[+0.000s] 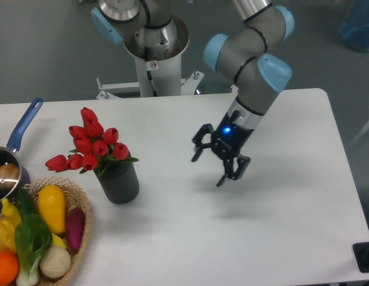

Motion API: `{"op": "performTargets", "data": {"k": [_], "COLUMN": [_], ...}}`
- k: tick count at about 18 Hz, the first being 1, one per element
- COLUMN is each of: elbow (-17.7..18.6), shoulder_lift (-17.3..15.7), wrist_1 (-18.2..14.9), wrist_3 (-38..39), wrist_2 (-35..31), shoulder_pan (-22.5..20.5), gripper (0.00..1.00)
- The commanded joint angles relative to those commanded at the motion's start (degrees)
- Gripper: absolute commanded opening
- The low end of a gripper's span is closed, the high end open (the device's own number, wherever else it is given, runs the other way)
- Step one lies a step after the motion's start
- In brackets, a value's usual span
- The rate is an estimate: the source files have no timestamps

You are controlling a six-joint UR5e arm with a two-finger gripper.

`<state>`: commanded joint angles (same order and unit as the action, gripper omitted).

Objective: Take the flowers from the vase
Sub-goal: 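Lower the gripper around the tulip stems just above the vase rim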

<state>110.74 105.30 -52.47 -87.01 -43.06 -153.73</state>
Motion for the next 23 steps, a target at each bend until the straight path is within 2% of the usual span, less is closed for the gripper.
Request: {"op": "performTargets", "data": {"k": [3, 4, 8, 10, 13, 18, 23], "elbow": [1.8, 2.2, 1.9, 1.9, 2.3, 2.3, 1.7], "shoulder_lift": [-3.9, -5.3, -10.0, -11.7, -11.7, -11.7, -9.7], "wrist_1": [-0.5, -1.9, -11.7, -12.9, -13.6, -15.1, -15.0], "wrist_3": [0.2, 0.5, 0.5, 0.5, 0.6, 0.8, 1.2], "wrist_2": [0.4, 0.3, 0.5, 0.8, 3.1, 6.1, 7.3], "shoulder_pan": [1.2, 1.2, 1.7, 2.9, 5.7, 8.1, 9.6], "gripper": [1.0, 1.0, 1.0, 1.0, 1.0, 1.0, 1.0]}}
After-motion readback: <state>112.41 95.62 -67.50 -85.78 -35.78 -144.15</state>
